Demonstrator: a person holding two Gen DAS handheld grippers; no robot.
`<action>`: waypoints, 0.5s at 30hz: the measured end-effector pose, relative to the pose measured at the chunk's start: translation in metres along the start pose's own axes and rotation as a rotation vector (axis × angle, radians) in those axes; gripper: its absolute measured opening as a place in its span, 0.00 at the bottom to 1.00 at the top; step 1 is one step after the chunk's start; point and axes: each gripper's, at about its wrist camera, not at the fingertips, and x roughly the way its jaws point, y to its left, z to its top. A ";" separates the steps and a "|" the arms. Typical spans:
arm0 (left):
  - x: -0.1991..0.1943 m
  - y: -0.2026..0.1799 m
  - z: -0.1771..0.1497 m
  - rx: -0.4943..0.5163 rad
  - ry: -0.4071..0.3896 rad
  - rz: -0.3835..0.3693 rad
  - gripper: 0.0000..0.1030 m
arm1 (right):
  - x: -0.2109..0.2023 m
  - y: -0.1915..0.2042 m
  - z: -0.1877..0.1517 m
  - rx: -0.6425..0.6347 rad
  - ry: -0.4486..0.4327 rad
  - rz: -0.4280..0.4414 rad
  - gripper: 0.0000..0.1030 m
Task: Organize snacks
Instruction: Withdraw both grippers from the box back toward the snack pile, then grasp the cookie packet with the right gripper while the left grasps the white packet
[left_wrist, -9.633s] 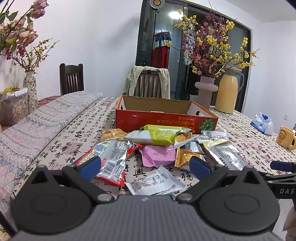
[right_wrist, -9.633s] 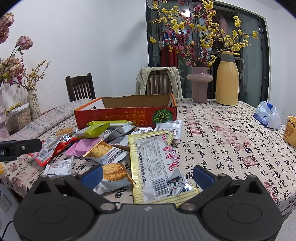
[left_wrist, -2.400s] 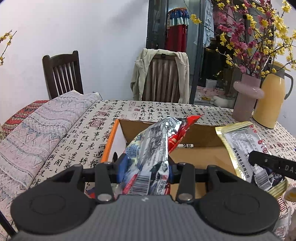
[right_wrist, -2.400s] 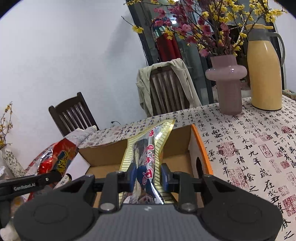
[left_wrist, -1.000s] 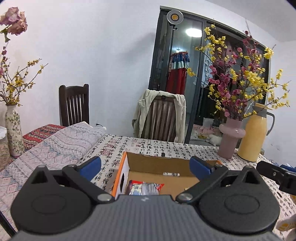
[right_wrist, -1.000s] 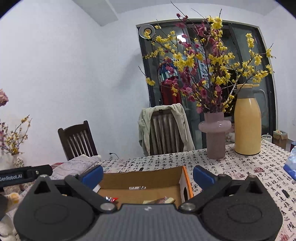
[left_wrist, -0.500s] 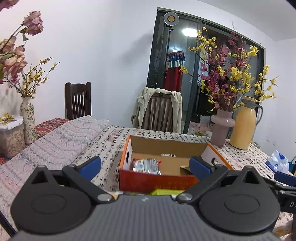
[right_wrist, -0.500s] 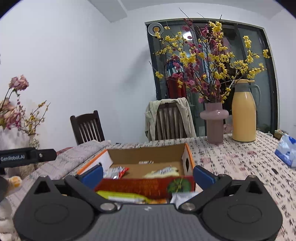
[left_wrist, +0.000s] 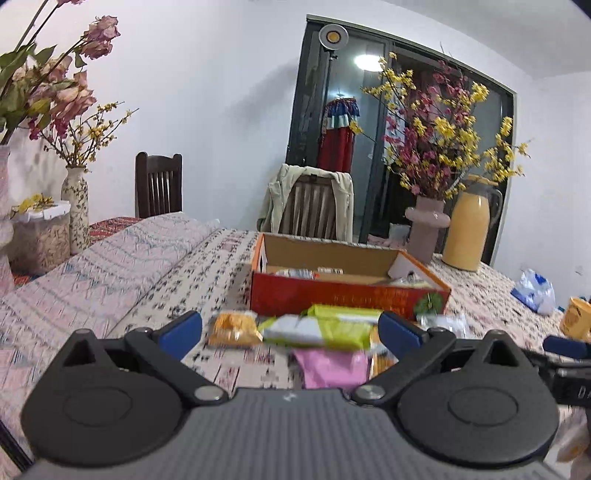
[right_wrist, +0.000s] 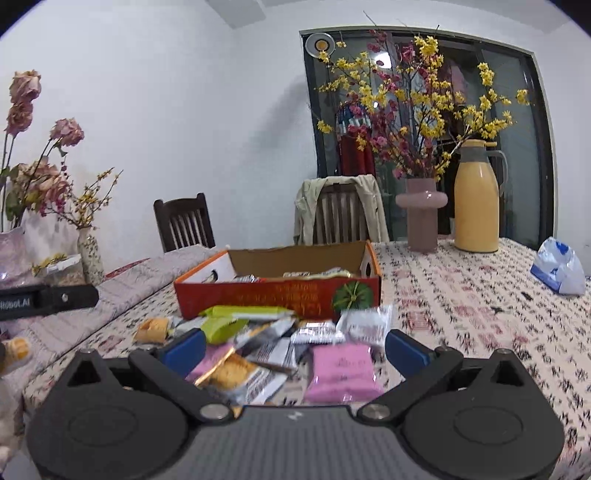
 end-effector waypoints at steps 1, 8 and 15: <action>-0.001 0.001 -0.005 0.002 0.012 -0.010 1.00 | 0.000 0.000 -0.001 0.001 0.005 0.002 1.00; -0.003 0.001 -0.022 0.033 0.061 -0.050 1.00 | 0.004 0.012 -0.012 -0.018 0.038 -0.011 1.00; 0.003 0.001 -0.029 0.031 0.094 -0.052 1.00 | 0.018 0.023 -0.023 -0.043 0.114 0.019 0.97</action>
